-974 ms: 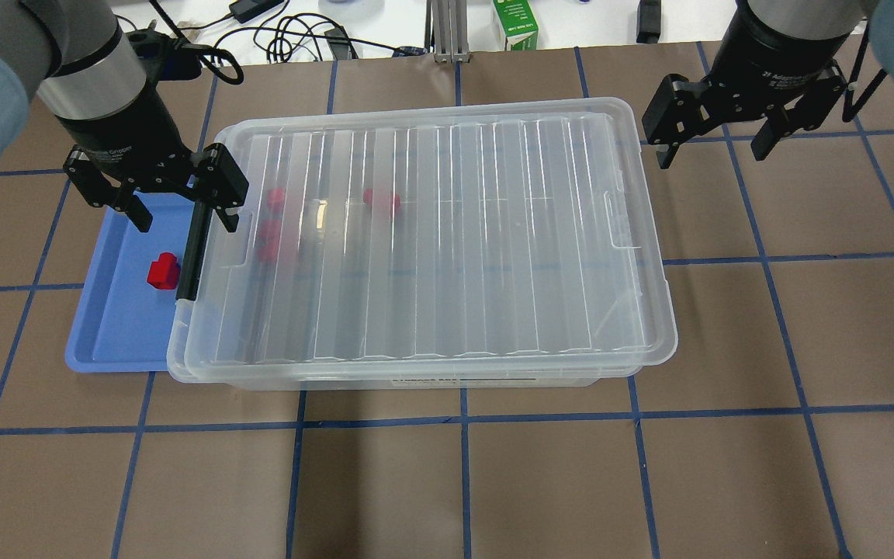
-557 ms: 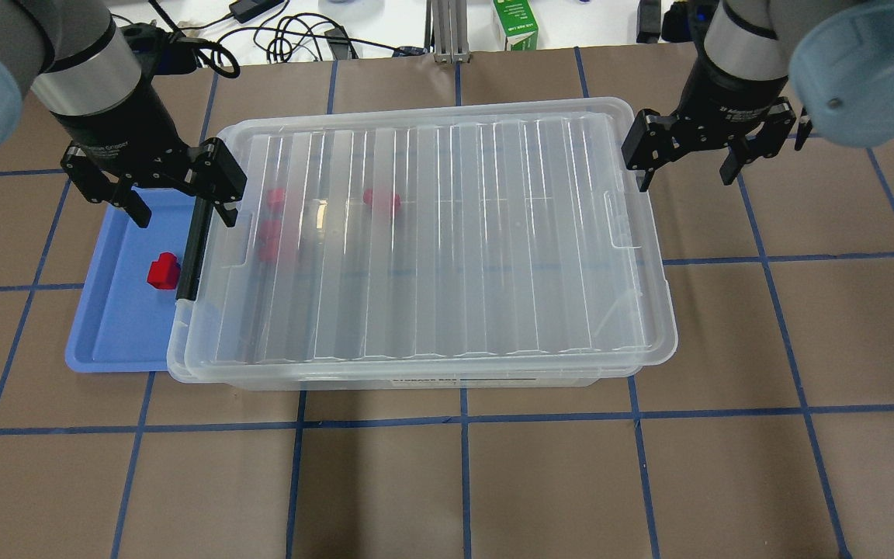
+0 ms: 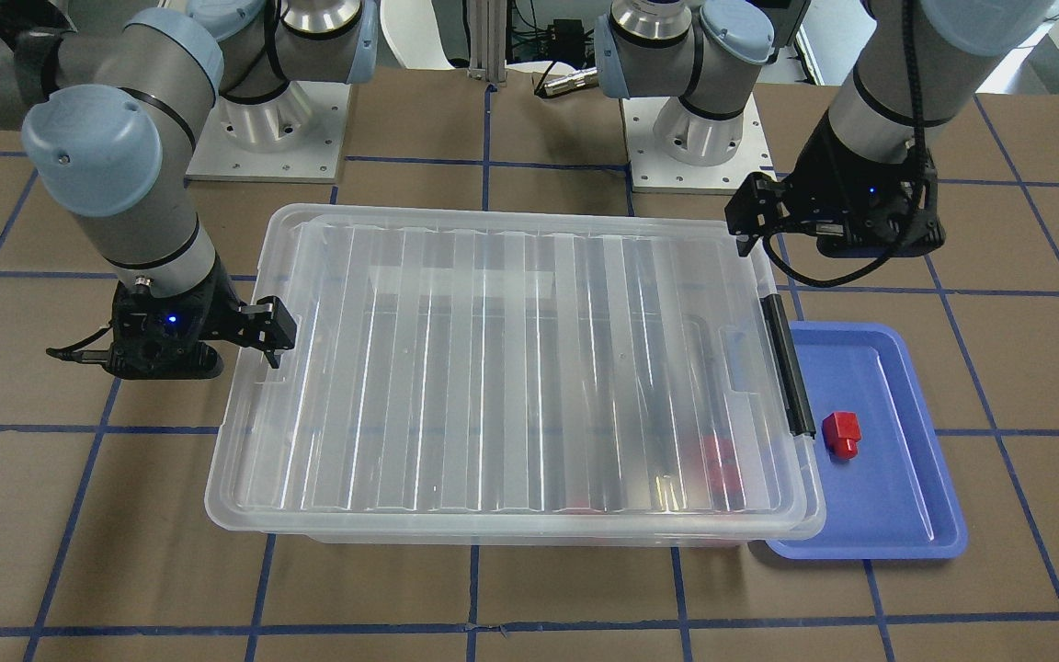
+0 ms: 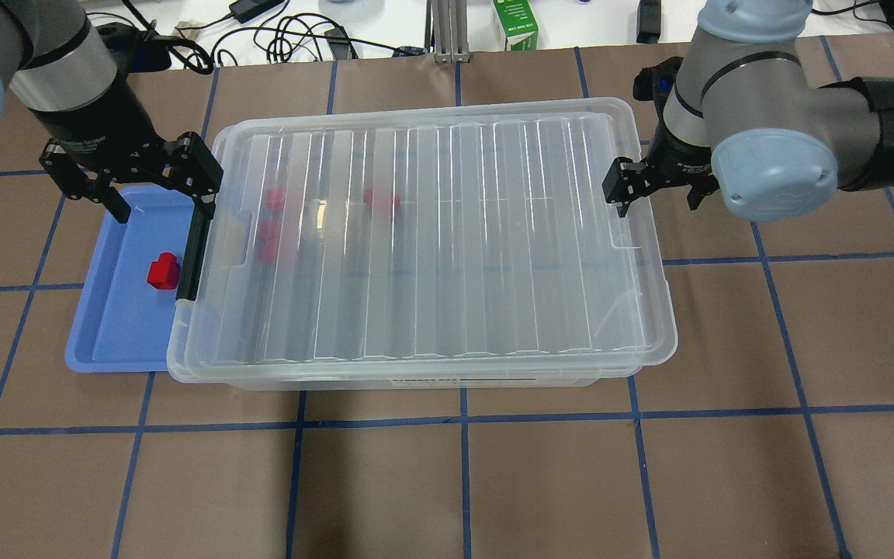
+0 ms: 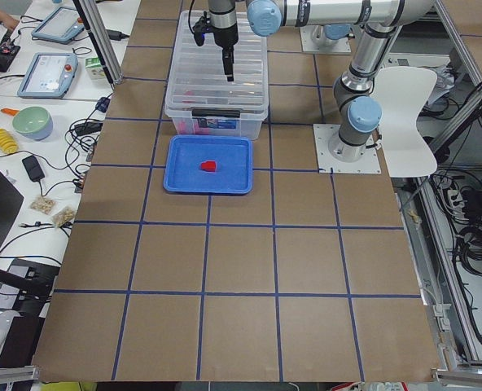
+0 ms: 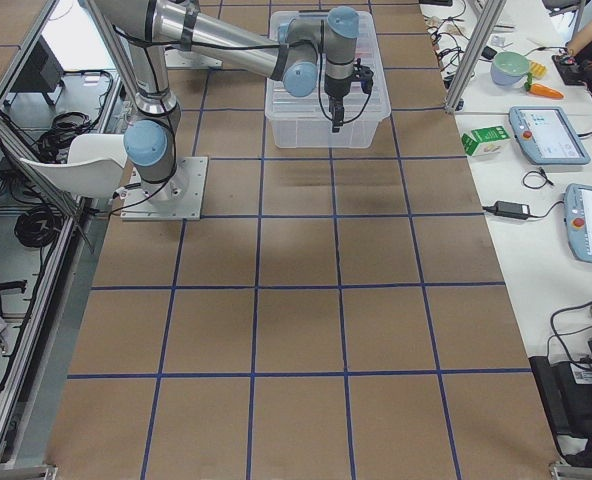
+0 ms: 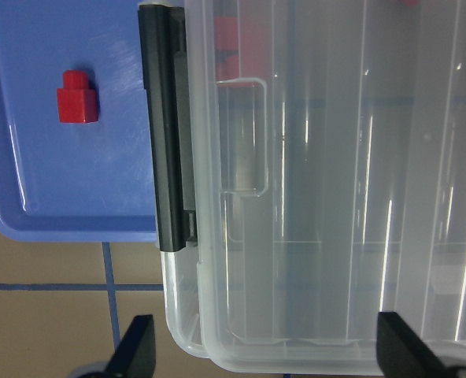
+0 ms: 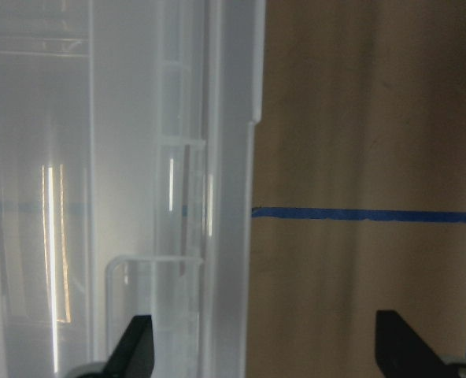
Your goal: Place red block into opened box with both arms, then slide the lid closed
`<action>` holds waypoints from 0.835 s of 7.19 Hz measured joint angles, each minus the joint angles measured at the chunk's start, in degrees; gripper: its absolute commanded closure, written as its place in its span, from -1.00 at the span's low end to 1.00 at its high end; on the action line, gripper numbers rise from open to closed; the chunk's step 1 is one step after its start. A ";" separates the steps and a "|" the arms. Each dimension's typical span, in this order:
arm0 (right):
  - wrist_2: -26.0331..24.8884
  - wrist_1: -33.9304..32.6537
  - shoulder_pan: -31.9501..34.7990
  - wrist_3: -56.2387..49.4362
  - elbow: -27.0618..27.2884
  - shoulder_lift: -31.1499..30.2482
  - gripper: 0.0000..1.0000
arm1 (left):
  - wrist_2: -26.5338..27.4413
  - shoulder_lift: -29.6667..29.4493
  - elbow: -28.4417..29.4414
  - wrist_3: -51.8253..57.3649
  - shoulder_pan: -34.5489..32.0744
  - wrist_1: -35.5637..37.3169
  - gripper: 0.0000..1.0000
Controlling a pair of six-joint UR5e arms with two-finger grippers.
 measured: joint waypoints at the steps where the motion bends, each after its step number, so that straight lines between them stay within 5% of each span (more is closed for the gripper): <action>1: -0.62 -0.79 -0.24 -1.06 0.32 0.14 -1.00 | 0.16 -0.47 -0.08 3.27 2.72 0.51 -1.00; 6: -0.88 -0.68 -8.87 -12.68 0.45 -0.41 -1.00 | 0.15 -6.39 -5.50 19.13 14.77 14.12 -1.00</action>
